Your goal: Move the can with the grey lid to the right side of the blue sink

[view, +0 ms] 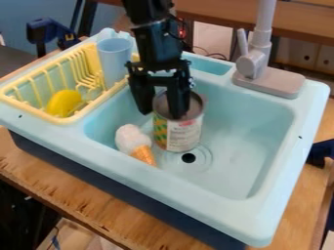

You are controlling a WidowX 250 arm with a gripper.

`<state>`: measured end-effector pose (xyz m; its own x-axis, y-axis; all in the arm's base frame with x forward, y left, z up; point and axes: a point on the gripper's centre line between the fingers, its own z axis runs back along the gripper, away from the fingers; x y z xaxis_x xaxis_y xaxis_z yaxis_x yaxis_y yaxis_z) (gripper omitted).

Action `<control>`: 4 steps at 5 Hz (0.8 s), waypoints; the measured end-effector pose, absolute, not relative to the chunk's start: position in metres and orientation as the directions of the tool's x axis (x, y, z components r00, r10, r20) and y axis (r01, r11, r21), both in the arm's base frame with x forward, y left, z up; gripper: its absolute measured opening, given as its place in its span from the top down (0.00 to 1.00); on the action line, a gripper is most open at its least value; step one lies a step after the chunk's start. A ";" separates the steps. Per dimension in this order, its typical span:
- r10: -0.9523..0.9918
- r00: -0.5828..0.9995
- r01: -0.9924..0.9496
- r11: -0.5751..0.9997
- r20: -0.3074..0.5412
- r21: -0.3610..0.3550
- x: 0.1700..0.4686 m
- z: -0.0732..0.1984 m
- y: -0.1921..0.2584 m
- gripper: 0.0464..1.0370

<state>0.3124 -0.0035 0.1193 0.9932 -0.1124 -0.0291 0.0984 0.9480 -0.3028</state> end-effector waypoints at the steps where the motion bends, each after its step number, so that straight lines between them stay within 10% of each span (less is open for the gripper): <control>1: -0.171 0.985 0.145 0.904 -0.029 -0.401 0.304 0.114 -0.039 0.03; 4: -0.232 0.973 0.190 0.839 -0.019 -0.510 0.299 0.111 -0.092 0.03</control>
